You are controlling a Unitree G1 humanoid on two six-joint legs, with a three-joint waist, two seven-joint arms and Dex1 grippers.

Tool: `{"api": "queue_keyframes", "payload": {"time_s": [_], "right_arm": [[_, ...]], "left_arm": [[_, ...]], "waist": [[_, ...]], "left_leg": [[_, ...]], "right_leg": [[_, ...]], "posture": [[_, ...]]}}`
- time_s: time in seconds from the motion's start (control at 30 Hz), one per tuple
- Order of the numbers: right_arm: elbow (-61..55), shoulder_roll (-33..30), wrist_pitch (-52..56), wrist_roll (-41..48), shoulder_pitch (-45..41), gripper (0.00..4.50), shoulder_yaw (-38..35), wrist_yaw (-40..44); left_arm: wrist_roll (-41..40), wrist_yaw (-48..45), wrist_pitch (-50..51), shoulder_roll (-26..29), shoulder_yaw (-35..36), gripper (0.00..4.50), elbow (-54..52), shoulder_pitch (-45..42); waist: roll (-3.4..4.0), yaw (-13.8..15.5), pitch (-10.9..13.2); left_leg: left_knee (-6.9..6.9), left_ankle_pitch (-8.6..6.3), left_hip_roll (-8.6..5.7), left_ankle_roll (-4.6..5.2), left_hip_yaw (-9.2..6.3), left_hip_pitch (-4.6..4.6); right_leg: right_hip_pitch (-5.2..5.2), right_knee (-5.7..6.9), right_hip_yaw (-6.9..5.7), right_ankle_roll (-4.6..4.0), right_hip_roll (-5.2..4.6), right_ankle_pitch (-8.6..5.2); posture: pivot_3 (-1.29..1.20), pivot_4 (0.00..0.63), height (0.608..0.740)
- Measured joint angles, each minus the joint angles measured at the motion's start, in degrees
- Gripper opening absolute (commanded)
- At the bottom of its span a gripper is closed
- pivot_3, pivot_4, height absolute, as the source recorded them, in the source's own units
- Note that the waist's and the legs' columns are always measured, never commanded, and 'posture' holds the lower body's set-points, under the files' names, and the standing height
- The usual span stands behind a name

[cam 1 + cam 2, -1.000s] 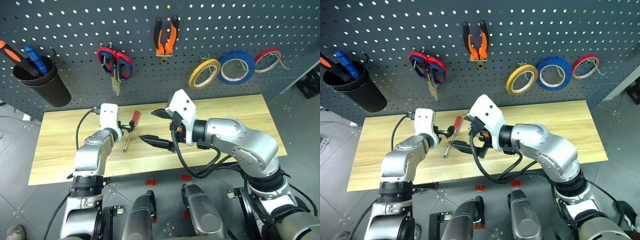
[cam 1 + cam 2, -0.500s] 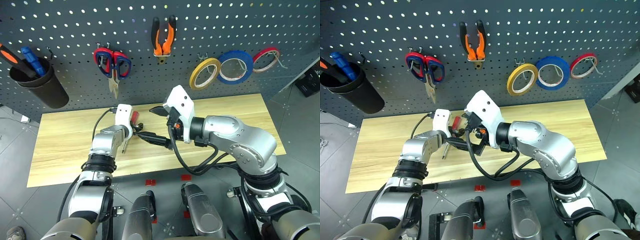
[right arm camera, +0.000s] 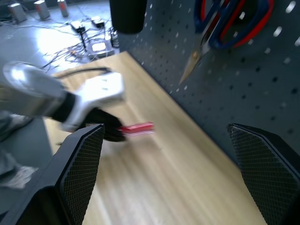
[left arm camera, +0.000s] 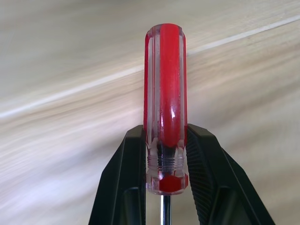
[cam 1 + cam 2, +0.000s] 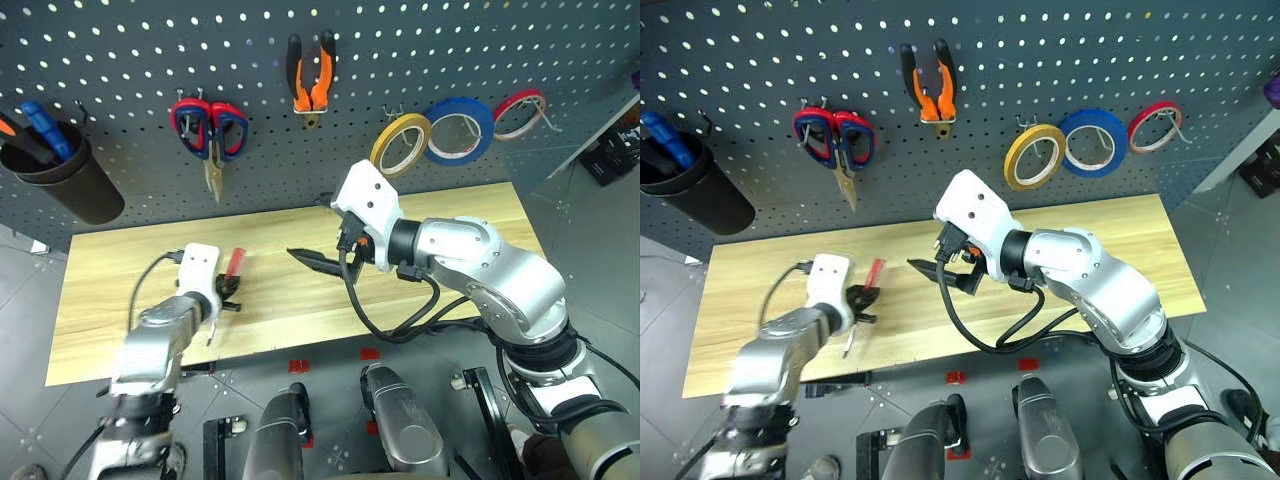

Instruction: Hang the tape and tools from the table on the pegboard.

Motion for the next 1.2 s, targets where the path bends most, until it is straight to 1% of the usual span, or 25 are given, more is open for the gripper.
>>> {"api": "queue_keyframes", "payload": {"time_s": [0.13,0.2,0.27,0.33,0.4,0.43,0.5,0.57,0.6,0.7,0.83,0.93,1.1,1.2], "right_arm": [[-0.7,2.1,-0.9,-0.9,-0.5,4.50,0.0,-0.5],[-0.9,2.8,-1.4,-0.6,-0.5,4.50,-0.5,-0.4],[-0.9,3.7,-2.0,-0.2,-0.5,4.50,-1.7,-0.1],[-0.5,4.7,-2.8,0.9,-1.1,4.50,-4.7,0.1],[0.2,5.0,-3.8,1.9,-2.6,4.50,-7.3,0.6],[0.6,4.9,-4.6,2.0,-3.2,4.50,-8.1,1.0],[1.3,4.3,-5.5,2.2,-3.4,4.50,-9.0,1.8],[2.0,4.1,-5.9,2.2,-3.5,4.50,-9.2,2.4],[2.2,4.2,-6.2,2.2,-3.6,4.50,-9.2,2.5],[3.2,4.4,-7.2,2.0,-3.7,4.50,-9.2,2.5],[4.0,5.6,-8.4,1.7,-4.5,4.50,-8.9,2.5],[4.2,6.4,-9.6,1.1,-5.1,4.50,-7.8,2.4],[5.4,7.3,-10.8,0.0,-5.1,4.50,-6.6,2.4],[5.4,7.5,-11.0,-0.2,-5.1,4.50,-6.2,2.5]], "left_arm": [[-2.7,0.7,1.2,-0.1,5.3,0.86,-14.7,5.8],[-4.7,0.6,1.5,-0.1,7.8,0.87,-21.1,6.8],[-6.6,0.0,1.5,0.6,10.2,0.86,-24.5,6.4],[-9.4,-1.6,1.3,3.6,14.1,0.86,-25.3,2.8],[-11.9,-2.0,0.7,6.9,18.6,0.86,-25.6,-3.0],[-12.9,-2.1,0.3,8.5,20.3,0.86,-25.6,-5.9],[-15.3,-0.8,0.3,9.6,22.9,0.86,-25.2,-11.8],[-17.1,1.9,0.9,10.2,24.7,0.86,-23.6,-19.1],[-17.5,2.6,1.0,11.3,25.1,0.86,-22.2,-21.7],[-17.3,3.2,-1.5,14.9,25.1,0.86,-17.6,-26.9],[-14.0,1.9,-9.7,16.0,23.5,0.86,-9.3,-26.7],[-9.8,1.4,-19.2,16.0,21.6,0.86,-2.0,-26.0],[-5.0,2.9,-33.4,14.1,20.0,0.86,8.5,-27.3],[-3.6,3.7,-38.0,13.4,17.9,0.86,11.8,-28.6]], "waist": [[-0.09,0.8,-0.1],[-0.11,1.2,-0.1],[-0.12,1.5,-0.1],[-0.13,1.8,-0.1],[-0.15,1.9,-0.2],[-0.17,1.9,-0.2],[-0.19,1.9,-0.4],[-0.34,1.7,-0.5],[-0.41,1.6,-0.5],[-0.41,1.1,-0.8],[-0.39,0.6,-1.1],[-0.42,0.4,-1.2],[-0.50,0.4,-1.6],[-0.75,0.4,-1.8]], "left_leg": [[0.02,-0.02,-0.02,0.03,-0.01,-0.02],[0.02,-0.01,-0.03,0.02,-0.02,-0.02],[0.02,-0.01,-0.03,0.02,-0.03,-0.01],[0.02,0.01,-0.02,-0.01,-0.11,-0.03],[0.03,0.04,-0.03,-0.05,-0.12,-0.02],[0.02,0.15,-0.04,-0.24,-0.11,-0.02],[0.03,0.16,-0.06,-0.25,-0.10,-0.02],[0.03,0.16,-0.06,-0.26,-0.09,-0.05],[0.03,0.17,-0.06,-0.26,-0.09,-0.05],[0.02,0.17,-0.08,-0.27,-0.02,-0.02],[0.00,0.20,-0.06,-0.32,-0.03,-0.02],[0.00,0.20,-0.06,-0.32,-0.04,-0.03],[0.01,0.20,-0.09,-0.32,-0.05,-0.04],[0.02,0.20,-0.10,-0.32,-0.05,-0.04]], "right_leg": [[0.04,-0.02,-0.02,0.00,-0.02,0.00],[0.04,-0.01,-0.03,-0.01,-0.02,0.01],[0.04,0.03,-0.06,-0.02,-0.01,0.01],[0.01,0.08,-0.14,-0.10,0.01,0.06],[0.02,0.08,-0.17,-0.12,0.01,0.08],[0.02,0.05,-0.17,-0.12,0.01,0.08],[0.02,0.06,-0.17,-0.12,0.00,0.08],[0.00,0.08,-0.18,-0.12,0.01,0.08],[0.00,0.09,-0.19,-0.12,0.01,0.08],[-0.03,0.10,-0.15,-0.12,0.02,0.08],[-0.11,0.12,-0.14,-0.13,0.02,0.09],[-0.12,0.11,-0.15,-0.16,0.01,0.10],[-0.15,0.11,-0.16,-0.23,-0.02,0.15],[-0.16,0.12,-0.16,-0.24,-0.02,0.15]], "posture": [[-0.33,0.307,0.740],[-0.30,0.298,0.740],[-0.28,0.289,0.740],[-0.28,0.284,0.740],[-0.27,0.274,0.740],[-0.27,0.272,0.740],[-0.27,0.266,0.740],[-0.27,0.256,0.740],[-0.27,0.254,0.740],[-0.27,0.247,0.740],[-0.29,0.245,0.740],[-0.28,0.240,0.740],[-0.28,0.239,0.740],[-0.29,0.237,0.740]]}}
